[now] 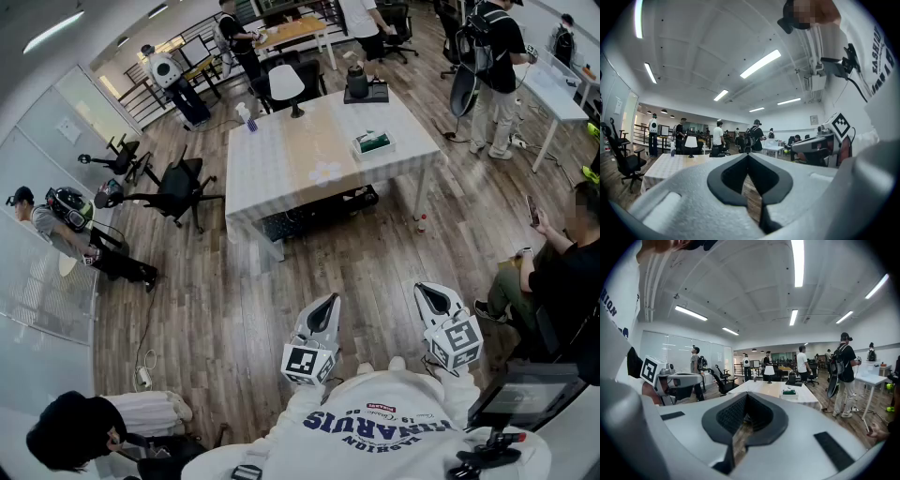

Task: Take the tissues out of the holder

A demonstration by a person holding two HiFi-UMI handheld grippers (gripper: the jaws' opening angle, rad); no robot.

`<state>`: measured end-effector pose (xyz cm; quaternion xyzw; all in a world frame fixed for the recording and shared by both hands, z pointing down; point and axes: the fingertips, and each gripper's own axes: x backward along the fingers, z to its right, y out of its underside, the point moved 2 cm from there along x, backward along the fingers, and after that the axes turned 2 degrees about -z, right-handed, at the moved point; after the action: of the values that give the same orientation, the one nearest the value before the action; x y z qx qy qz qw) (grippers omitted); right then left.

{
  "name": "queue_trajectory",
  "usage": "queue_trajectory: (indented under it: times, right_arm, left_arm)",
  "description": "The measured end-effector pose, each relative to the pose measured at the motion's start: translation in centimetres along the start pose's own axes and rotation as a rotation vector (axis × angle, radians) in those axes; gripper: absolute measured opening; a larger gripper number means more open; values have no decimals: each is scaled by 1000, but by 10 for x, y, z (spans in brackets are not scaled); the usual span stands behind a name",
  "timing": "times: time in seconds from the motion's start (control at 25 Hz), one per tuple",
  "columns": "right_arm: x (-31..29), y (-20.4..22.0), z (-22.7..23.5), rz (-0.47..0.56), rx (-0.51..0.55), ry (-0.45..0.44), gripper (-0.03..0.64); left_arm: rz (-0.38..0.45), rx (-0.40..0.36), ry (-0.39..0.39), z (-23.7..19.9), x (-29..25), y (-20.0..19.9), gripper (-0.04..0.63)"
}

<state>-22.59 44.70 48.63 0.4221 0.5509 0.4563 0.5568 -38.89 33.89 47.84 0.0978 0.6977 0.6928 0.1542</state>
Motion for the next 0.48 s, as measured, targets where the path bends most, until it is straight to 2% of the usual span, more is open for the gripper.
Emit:
queue_trajectory:
  times: [0.32, 0.48]
  right_arm:
    - [1, 2, -1, -4, 6, -2, 8]
    - [2, -1, -3, 13, -30, -33, 8]
  left_arm:
    - [6, -1, -13, -1, 4, 2, 5]
    - [5, -1, -11, 0, 5, 1, 5]
